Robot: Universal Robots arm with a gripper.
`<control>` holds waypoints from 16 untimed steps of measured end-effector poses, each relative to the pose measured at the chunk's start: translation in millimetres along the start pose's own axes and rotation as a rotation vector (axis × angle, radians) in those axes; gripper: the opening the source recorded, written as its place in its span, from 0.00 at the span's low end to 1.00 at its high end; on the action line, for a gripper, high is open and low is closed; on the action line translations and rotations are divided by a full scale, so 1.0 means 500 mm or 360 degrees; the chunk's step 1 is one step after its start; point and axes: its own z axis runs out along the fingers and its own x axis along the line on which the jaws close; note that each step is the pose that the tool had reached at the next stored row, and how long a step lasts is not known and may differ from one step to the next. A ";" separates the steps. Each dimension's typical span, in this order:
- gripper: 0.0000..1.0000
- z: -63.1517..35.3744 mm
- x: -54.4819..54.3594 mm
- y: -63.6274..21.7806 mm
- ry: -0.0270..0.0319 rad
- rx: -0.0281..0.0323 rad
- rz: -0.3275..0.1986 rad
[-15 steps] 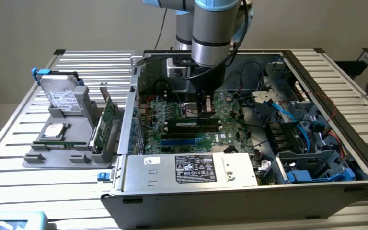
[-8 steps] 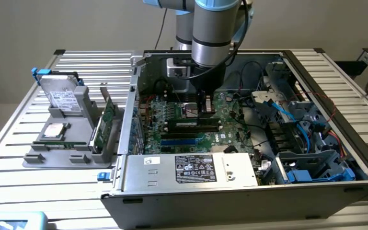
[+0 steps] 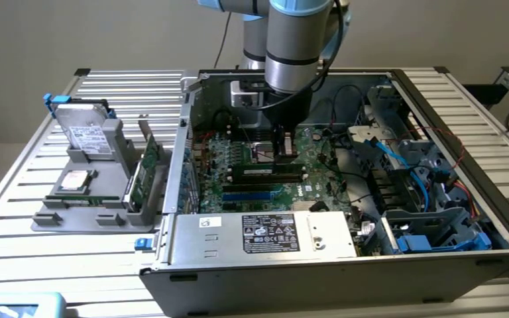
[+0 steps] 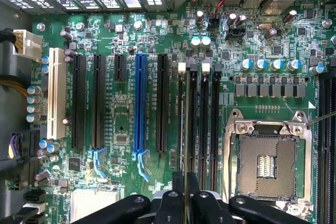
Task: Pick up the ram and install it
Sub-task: 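Insert the ram into the slot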
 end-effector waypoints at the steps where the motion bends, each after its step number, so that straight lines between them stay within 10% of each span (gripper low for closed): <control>1: 0.14 0.000 0.000 0.000 -0.00004 0.00002 0.0000; 16: 0.14 0.004 0.000 -0.002 0.00021 0.00003 0.0000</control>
